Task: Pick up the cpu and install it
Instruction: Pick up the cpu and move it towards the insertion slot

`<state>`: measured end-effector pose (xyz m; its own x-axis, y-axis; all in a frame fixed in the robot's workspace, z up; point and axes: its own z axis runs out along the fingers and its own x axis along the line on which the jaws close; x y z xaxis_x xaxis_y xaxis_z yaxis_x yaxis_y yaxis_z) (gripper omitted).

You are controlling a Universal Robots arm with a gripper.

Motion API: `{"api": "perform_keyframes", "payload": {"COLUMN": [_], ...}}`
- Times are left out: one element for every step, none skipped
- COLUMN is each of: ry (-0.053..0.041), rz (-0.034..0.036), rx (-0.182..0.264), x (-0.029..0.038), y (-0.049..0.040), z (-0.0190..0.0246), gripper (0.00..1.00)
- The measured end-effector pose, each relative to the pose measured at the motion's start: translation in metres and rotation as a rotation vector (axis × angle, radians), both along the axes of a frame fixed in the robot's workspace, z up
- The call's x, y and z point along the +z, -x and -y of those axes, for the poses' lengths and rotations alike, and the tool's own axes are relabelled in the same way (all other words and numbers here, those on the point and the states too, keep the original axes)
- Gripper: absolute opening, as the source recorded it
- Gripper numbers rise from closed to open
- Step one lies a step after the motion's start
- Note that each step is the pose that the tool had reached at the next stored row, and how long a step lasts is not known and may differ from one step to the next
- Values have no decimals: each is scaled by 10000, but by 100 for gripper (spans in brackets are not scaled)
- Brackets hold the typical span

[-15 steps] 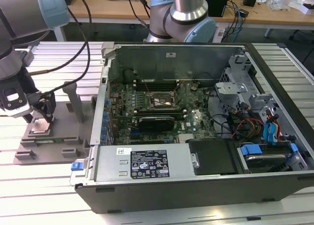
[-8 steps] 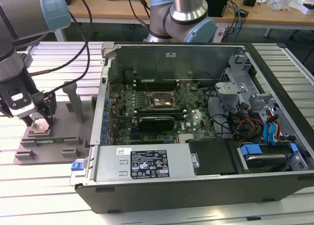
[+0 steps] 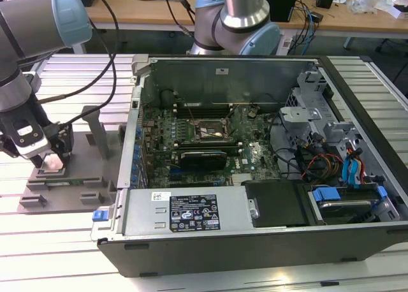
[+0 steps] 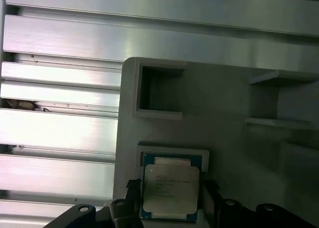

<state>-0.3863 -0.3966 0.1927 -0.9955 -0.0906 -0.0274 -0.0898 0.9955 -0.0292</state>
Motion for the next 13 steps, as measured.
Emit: {"api": "perform_keyframes", "payload": {"ry": [1, 2, -9, -24, -28, -28, -28, -36, -39, -40, -39, -39, -38], "rz": [-2, -3, -2, 2, 1, 1, 1, 0, 0, -1, -1, -1, -5], "rx": [-1, 0, 0, -2, -6, -5, -5, -5, -5, -5, -5, -5, -6], "x": [-6, -12, -17, -24, -26, -26, -26, -26, -26, -25, -25, -26, -25], "y": [0, -1, -1, -2, -2, -2, -2, -2, -2, -2, -2, -2, -1], "z": [0, -1, -3, -5, -8, -8, -12, -13, -14, -14, -14, -14, -14], "gripper": [60, 60, 60, 60, 60, 60, 60, 60, 60, 60, 60, 60, 60]}}
